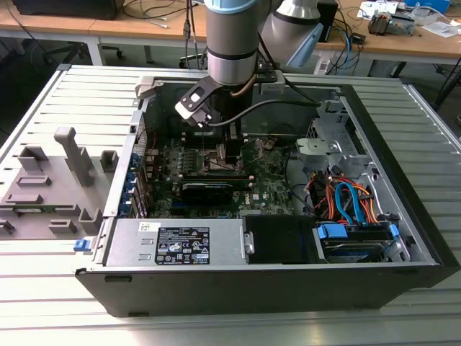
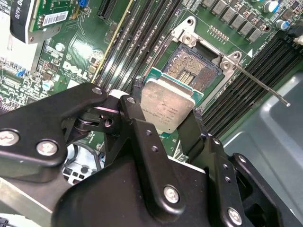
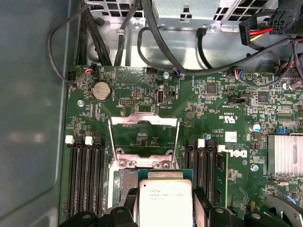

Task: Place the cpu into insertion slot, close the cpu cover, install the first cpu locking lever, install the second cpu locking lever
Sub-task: 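Place the cpu into insertion slot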

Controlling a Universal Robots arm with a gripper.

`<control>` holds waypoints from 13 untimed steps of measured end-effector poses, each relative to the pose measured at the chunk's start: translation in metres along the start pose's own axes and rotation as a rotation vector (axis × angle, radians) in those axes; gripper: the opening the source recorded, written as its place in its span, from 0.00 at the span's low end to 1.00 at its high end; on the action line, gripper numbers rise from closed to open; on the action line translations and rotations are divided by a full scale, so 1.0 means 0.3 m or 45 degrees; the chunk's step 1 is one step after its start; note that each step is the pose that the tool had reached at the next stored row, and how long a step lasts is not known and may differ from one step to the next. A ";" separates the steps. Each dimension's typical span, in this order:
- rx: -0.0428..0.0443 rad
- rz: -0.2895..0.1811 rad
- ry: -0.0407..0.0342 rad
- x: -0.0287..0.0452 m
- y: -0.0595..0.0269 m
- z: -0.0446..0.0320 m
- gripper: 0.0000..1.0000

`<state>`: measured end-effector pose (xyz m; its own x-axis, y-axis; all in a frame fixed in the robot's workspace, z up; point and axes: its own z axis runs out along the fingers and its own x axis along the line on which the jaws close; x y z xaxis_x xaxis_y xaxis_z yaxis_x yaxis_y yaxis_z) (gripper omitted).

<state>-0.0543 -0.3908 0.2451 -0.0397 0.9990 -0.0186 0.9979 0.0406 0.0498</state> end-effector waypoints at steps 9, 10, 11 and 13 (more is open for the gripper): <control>0.000 0.000 0.0000 0.000 -0.006 0.000 0.55; 0.000 0.000 -0.0001 0.000 -0.006 0.000 0.55; 0.000 0.000 -0.0001 0.001 -0.007 0.000 0.55; 0.000 0.001 -0.0001 0.001 -0.009 0.000 0.55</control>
<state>-0.0570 -0.3906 0.2449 -0.0393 0.9991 -0.0186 0.9980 0.0402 0.0497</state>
